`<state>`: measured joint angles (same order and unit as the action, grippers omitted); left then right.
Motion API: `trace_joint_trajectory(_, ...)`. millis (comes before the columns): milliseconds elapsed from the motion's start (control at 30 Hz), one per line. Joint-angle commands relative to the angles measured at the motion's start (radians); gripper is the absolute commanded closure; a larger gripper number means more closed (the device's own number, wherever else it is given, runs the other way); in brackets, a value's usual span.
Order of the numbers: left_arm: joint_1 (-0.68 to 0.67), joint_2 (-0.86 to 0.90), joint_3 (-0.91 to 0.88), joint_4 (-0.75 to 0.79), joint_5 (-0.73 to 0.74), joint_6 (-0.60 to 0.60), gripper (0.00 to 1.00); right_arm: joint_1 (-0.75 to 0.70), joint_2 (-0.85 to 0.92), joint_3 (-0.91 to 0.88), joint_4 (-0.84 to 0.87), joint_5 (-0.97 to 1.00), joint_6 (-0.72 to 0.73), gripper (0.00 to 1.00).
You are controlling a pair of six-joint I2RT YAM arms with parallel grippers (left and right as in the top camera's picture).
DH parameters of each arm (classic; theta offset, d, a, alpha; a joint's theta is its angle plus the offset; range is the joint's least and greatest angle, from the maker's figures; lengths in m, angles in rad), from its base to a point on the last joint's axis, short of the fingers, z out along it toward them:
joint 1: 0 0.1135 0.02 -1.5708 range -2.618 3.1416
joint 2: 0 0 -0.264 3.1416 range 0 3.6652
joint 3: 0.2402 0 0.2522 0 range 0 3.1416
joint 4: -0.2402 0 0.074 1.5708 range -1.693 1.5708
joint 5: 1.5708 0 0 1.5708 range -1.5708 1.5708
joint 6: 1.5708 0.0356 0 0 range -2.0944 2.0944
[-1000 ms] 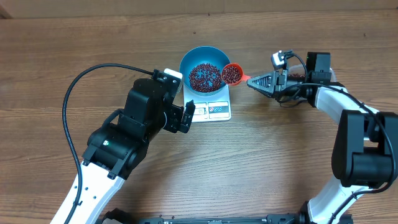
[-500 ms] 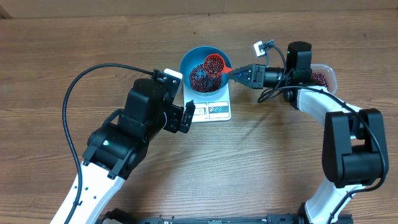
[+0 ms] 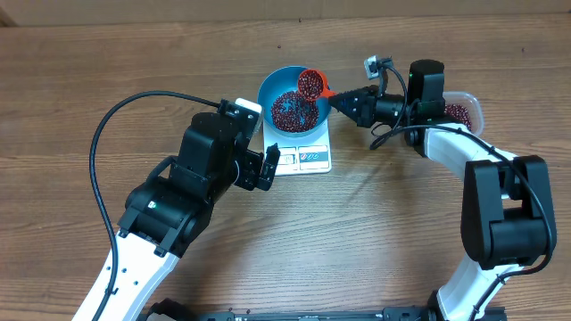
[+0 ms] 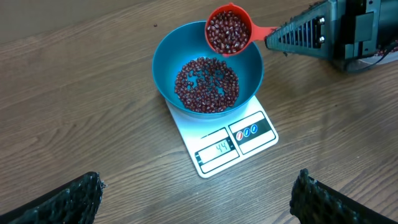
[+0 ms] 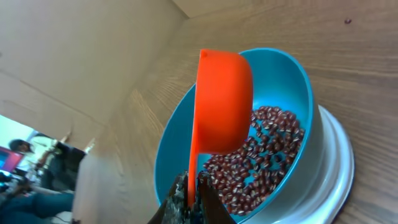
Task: Scoop item into bowl and weigh 150g on scale
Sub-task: 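Tilt the scoop to pour beans into the blue bowl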
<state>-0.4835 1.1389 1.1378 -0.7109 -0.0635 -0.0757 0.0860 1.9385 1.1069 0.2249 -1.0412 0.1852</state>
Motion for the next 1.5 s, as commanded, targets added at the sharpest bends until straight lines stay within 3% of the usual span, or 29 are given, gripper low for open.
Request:
trace_joint_trajectory(0,0.005,-0.013,0.002,0.003,0.009,-0.007,0.0,0.005,0.0,0.006,0.01,0.001,-0.118,0.96)
trace_joint_trajectory(567,0.005,-0.013,0.002,0.003,0.009,-0.007,0.0,0.005,0.0,0.006,0.01,0.001,-0.478,0.96)
trace_joint_trajectory(1200,0.005,-0.013,0.002,0.003,0.009,-0.007,0.0,0.005,0.0,0.006,0.013,0.001,-0.689,0.96)
trace_joint_trajectory(1467,0.005,-0.013,0.002,0.003,0.009,-0.007,0.0,0.005,0.0,0.006,0.083,0.001,-0.693,0.96)
